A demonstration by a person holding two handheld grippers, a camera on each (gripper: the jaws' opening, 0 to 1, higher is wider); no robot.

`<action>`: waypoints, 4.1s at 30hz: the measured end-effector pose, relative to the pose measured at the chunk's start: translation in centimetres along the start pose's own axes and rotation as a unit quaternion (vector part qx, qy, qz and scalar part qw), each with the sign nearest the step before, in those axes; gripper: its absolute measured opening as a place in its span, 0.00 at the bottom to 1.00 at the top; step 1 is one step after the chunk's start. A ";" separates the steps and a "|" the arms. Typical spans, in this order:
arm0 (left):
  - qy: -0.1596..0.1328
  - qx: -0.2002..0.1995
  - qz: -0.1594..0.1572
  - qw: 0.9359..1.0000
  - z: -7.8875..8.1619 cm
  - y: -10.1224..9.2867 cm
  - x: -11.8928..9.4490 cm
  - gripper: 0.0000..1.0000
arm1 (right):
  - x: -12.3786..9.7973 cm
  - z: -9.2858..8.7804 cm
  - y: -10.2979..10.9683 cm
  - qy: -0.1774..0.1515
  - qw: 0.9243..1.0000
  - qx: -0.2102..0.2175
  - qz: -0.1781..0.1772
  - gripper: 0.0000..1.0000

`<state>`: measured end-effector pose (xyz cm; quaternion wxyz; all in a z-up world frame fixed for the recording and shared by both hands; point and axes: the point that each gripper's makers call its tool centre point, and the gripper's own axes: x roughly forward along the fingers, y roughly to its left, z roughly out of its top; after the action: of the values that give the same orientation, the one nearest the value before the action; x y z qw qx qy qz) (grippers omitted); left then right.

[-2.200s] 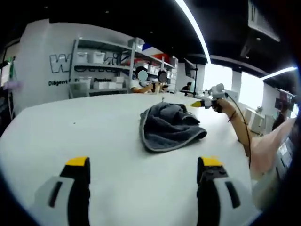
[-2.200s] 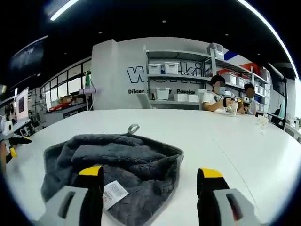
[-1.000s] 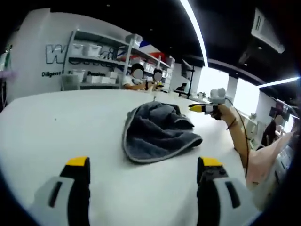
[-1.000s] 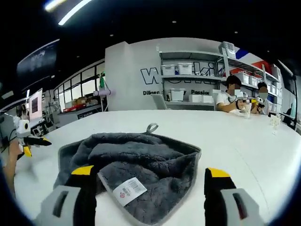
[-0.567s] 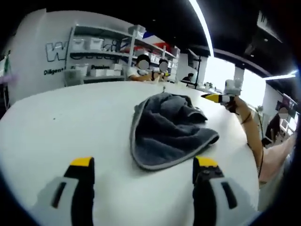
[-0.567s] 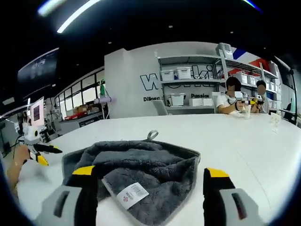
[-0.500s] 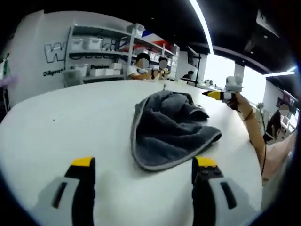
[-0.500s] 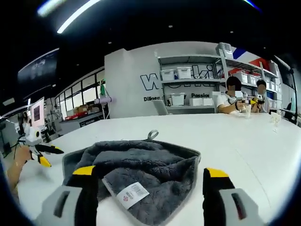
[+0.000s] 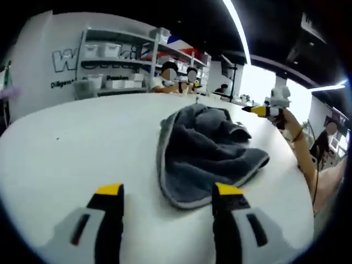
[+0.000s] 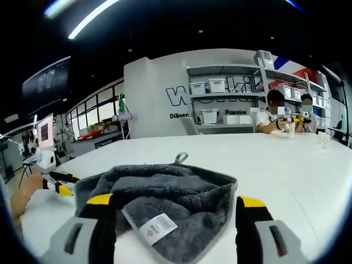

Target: Fold the towel on the table until its edges align and the towel forms a compact rectangular stack.

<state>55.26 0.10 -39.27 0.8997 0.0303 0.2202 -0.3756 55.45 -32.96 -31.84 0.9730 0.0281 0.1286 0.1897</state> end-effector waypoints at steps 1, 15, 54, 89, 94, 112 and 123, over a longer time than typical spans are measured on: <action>0.001 0.000 0.000 1.000 0.0 0.2 0.1 0.64 | 0.0 -0.1 0.1 0.001 1.000 0.000 0.001 0.93; 0.001 -0.011 0.014 1.000 -0.5 0.5 0.8 0.33 | 0.1 -0.3 0.0 0.003 1.000 0.004 0.002 0.92; -0.091 -0.028 -0.044 0.994 7.3 -1.9 -5.7 0.04 | 0.3 -0.5 -0.5 0.007 1.000 0.008 -0.001 0.90; -0.098 -0.010 0.148 0.984 9.6 11.0 -13.9 0.04 | 0.3 -0.7 0.1 0.014 1.000 0.003 0.010 0.89; -0.078 -0.028 0.189 0.978 7.8 14.8 -14.1 0.04 | 0.3 -0.8 0.1 0.015 1.000 0.002 0.009 0.89; -0.050 -0.041 0.263 0.963 3.6 22.8 -13.2 0.08 | 0.9 -1.4 0.6 0.031 0.999 -0.009 0.012 0.89; -0.040 -0.053 0.260 0.963 1.6 22.8 -12.4 0.24 | 1.0 -1.7 0.8 0.038 0.999 -0.013 0.013 0.89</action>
<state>63.87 24.27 -35.17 0.9748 0.0233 0.1882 -0.1177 55.61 -31.83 -33.66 0.9651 0.0101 0.1628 0.2050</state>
